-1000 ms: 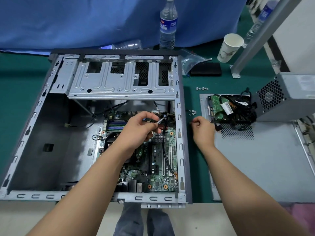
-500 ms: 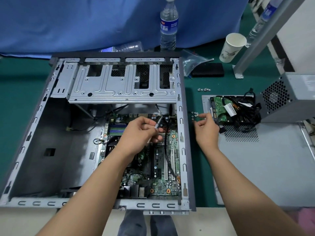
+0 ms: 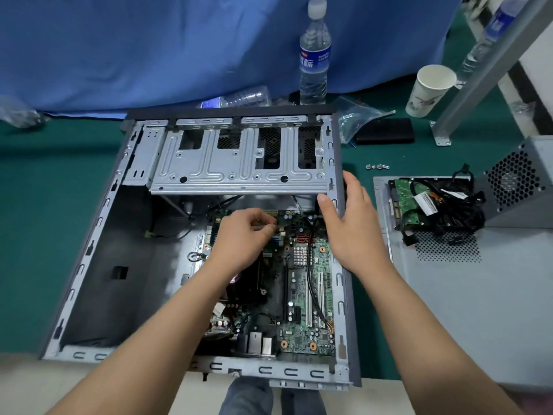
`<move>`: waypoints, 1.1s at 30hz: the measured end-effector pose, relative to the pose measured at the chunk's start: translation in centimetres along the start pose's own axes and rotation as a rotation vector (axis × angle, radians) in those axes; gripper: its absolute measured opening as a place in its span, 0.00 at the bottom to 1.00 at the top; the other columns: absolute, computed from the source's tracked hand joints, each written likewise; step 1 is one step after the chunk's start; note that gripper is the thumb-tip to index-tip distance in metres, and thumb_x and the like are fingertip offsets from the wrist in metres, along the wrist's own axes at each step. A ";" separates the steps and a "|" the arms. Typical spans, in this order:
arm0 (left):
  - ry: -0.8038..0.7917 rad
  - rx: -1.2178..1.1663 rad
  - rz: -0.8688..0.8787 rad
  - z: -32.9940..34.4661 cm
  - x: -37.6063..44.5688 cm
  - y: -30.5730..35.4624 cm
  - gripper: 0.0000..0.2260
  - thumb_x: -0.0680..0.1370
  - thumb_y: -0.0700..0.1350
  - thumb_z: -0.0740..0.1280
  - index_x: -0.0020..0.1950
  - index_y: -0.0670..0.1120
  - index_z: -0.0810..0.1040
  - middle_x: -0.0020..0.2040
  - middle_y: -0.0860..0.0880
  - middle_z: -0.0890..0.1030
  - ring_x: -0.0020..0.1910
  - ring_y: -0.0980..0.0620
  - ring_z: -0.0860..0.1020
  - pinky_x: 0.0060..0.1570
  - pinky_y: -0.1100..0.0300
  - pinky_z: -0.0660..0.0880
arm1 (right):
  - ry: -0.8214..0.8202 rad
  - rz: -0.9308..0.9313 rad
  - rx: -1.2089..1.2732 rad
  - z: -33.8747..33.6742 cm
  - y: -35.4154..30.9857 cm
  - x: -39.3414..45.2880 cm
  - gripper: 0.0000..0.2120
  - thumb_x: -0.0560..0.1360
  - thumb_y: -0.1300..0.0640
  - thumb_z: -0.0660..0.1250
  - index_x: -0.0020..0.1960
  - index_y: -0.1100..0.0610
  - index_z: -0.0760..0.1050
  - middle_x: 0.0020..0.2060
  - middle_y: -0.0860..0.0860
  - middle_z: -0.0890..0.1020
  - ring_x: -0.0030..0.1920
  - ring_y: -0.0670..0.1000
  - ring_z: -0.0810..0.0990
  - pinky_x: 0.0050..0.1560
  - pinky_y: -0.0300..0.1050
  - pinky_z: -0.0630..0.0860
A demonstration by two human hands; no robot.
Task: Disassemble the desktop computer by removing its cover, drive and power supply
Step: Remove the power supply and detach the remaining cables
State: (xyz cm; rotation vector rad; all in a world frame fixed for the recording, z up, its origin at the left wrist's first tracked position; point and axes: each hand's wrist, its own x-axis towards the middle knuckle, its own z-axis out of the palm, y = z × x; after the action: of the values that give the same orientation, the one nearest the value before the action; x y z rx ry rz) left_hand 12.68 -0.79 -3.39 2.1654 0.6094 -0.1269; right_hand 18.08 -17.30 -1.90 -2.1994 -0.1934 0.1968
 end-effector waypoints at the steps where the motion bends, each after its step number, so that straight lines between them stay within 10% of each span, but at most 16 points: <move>1: -0.022 0.060 0.017 -0.1 0.4 0.0 0.03 0.75 0.41 0.69 0.45 0.48 0.82 0.44 0.52 0.83 0.44 0.59 0.80 0.42 0.73 0.70 | 0.005 -0.003 -0.021 0.0 0.0 0.0 0.28 0.79 0.48 0.58 0.75 0.55 0.56 0.71 0.52 0.65 0.70 0.52 0.63 0.67 0.43 0.60; 13: 0.020 0.249 0.076 1.7 4.3 -0.1 0.10 0.76 0.39 0.67 0.57 0.43 0.82 0.54 0.43 0.83 0.55 0.44 0.79 0.59 0.56 0.73 | 0.005 -0.019 -0.028 0.1 0.6 0.1 0.27 0.79 0.49 0.58 0.75 0.54 0.56 0.69 0.51 0.67 0.67 0.50 0.64 0.56 0.30 0.55; 27: 0.023 0.311 0.293 1.8 4.6 -1.0 0.07 0.75 0.36 0.67 0.51 0.38 0.83 0.49 0.43 0.84 0.49 0.45 0.80 0.45 0.67 0.65 | 0.003 -0.030 -0.008 0.1 0.6 0.1 0.26 0.80 0.49 0.58 0.75 0.55 0.57 0.68 0.50 0.67 0.67 0.49 0.64 0.54 0.27 0.54; 33: -0.015 0.386 0.337 1.7 4.6 -1.0 0.07 0.77 0.37 0.64 0.49 0.38 0.82 0.46 0.41 0.83 0.45 0.41 0.80 0.45 0.54 0.75 | 0.004 -0.025 -0.008 0.1 0.6 0.1 0.26 0.79 0.49 0.58 0.75 0.54 0.57 0.69 0.50 0.67 0.67 0.49 0.64 0.55 0.28 0.54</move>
State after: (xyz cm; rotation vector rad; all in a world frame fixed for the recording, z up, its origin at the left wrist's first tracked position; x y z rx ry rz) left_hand 16.47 0.15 -6.52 2.6046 0.2136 -0.0832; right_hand 18.16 -17.54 -2.48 -2.2041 -0.2199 0.1777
